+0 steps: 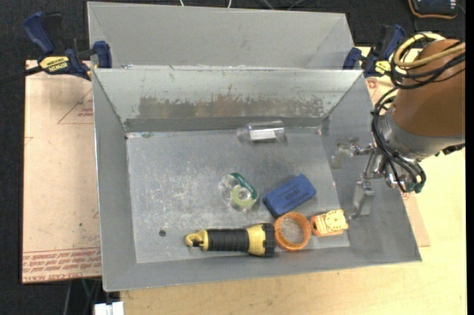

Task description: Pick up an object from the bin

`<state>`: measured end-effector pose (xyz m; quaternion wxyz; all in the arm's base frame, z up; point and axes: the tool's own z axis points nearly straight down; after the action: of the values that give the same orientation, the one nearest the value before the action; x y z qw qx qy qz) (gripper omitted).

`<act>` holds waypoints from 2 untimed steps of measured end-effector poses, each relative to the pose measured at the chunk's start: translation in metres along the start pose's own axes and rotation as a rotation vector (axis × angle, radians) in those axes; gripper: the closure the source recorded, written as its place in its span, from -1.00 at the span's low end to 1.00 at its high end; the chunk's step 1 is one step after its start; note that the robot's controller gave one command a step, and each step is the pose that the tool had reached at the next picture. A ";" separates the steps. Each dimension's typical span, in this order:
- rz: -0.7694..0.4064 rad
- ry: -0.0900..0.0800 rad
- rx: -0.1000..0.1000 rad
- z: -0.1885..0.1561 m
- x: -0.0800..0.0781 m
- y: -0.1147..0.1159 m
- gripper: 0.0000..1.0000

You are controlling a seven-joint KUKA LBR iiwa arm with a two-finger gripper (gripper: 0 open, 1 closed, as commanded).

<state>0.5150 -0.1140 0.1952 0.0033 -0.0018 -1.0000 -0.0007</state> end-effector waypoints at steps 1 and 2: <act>-0.004 -0.008 0.001 -0.004 -0.002 0.001 -1.00; -0.255 -0.012 0.002 0.111 -0.068 0.051 -1.00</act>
Offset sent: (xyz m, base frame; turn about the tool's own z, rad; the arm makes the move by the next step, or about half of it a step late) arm 0.0731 0.0556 -0.1252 -0.2843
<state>0.5825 -0.0635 0.0840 -0.0027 0.1256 -0.9921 -0.0001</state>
